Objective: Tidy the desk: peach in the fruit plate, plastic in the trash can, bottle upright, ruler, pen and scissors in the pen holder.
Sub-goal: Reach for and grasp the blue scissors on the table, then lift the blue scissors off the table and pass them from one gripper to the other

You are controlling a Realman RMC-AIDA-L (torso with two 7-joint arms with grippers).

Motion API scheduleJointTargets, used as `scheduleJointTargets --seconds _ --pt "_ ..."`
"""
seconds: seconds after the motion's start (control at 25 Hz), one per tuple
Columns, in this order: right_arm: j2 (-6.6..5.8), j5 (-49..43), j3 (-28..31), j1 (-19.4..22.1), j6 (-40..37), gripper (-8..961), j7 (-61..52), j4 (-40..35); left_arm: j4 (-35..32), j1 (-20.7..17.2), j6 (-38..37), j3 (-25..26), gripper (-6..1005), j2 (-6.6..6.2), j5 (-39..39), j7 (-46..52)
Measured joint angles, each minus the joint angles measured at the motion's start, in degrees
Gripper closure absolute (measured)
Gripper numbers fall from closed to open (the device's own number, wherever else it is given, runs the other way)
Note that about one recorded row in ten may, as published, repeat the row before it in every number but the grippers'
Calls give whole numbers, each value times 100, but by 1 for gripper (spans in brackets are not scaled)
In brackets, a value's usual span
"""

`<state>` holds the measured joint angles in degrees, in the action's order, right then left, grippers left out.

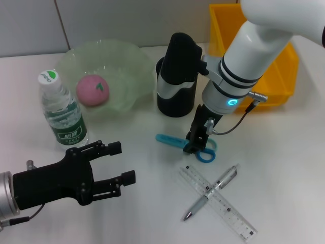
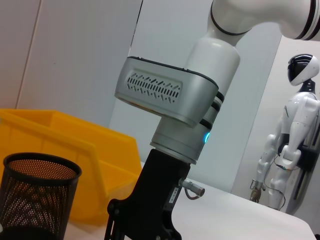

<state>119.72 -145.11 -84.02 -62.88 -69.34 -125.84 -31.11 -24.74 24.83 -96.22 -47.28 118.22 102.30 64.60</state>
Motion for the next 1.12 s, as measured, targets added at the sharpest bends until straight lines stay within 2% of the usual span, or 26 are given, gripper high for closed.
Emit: scheduleJointTargets --seconds 1.12 --pt "-3 32 1 81 -8 716 23 -57 13 -51 -36 -15 242 17 0 0"
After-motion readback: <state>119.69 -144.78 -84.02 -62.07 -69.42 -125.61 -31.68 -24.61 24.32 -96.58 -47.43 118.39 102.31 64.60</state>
